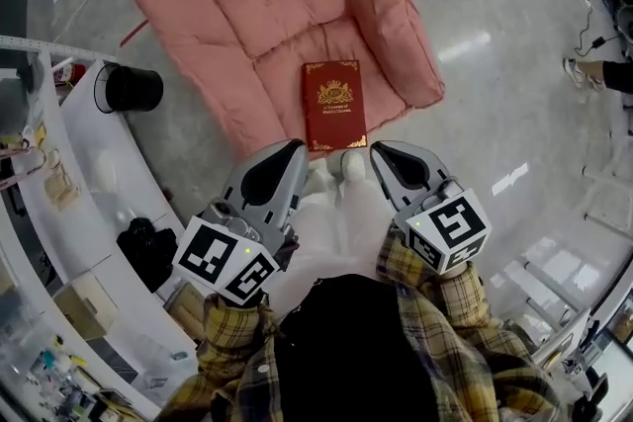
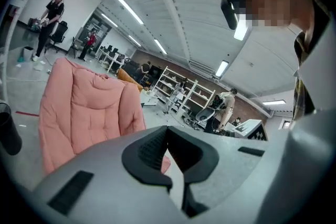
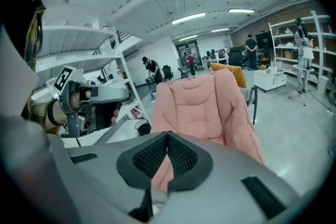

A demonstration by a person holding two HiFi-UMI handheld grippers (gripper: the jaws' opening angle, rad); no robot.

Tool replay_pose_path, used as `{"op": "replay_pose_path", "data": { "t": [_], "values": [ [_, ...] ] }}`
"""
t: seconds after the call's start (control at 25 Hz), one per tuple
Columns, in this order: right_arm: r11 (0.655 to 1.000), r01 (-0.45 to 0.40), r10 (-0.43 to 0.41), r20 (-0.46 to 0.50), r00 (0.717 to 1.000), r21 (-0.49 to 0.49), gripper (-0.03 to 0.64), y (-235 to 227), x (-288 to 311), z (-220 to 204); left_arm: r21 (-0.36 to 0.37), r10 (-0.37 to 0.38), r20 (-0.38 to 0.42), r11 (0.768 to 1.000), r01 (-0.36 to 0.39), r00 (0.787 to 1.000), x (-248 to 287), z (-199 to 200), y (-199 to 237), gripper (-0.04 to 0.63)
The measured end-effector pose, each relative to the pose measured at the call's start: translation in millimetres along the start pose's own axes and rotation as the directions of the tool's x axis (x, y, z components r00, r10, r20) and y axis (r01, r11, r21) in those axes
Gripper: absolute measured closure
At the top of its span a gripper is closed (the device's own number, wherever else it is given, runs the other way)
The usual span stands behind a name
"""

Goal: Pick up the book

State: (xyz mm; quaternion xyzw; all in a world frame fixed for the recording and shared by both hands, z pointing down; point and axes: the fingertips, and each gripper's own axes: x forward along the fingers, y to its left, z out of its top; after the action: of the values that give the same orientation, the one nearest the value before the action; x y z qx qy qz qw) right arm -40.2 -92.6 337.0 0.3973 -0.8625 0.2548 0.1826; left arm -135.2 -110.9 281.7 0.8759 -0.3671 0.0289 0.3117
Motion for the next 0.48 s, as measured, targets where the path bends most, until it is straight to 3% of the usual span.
{"op": "replay_pose_path", "data": {
  "t": [0.24,0.48],
  "values": [
    [0.998,0.013,-0.008,-0.069,0.998,0.061,0.600,-21.8,17.6,-32.6,-0.021,-0.023,-0.038,1.000,0.023,0.999,33.0,-17.5,25.5,0.591],
    [0.999,-0.006,0.011,-0.093,0.996,0.053,0.600,-50.3,41.8,-50.6,-0.012,-0.002,-0.044,1.000,0.002,0.999,69.2,-40.4,46.6,0.591]
  ]
}}
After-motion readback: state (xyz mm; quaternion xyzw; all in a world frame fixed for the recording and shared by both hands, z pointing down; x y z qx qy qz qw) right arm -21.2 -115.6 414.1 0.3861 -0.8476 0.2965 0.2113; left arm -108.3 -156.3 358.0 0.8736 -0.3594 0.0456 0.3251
